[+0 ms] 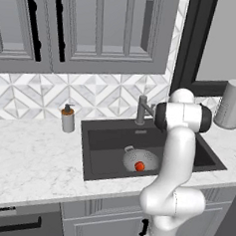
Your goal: Put the colander in the sink, put the apple in the colander, and turn on the sink faucet and pour water over the colander.
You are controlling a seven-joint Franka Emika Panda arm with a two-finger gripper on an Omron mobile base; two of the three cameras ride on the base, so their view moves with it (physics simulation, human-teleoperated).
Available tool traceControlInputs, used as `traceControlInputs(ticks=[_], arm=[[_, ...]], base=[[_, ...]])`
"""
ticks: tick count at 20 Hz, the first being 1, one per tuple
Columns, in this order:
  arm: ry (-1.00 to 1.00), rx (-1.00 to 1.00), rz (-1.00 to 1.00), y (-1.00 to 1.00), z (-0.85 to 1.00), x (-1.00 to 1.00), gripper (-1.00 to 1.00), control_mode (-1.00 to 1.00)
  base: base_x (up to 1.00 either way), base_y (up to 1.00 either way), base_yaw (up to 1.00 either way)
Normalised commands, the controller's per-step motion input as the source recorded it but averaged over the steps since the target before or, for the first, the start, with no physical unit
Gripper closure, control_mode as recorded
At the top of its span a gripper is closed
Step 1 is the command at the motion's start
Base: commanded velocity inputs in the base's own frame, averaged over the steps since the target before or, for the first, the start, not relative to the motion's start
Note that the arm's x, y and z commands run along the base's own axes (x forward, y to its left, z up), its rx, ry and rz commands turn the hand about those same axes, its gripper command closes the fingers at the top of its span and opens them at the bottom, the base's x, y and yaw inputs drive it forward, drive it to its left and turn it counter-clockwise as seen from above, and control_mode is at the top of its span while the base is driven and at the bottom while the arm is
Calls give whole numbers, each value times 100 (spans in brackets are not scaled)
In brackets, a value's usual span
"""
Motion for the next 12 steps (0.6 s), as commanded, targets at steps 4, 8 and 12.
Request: traceControlInputs(ticks=[4,8,12], arm=[[4,0,0,2,-5,1,-100,-100],[5,0,0,3,-6,0,-100,-100],[2,0,0,5,-8,11,-100,-100]], base=[[0,0,0],[0,0,0],[0,0,0]])
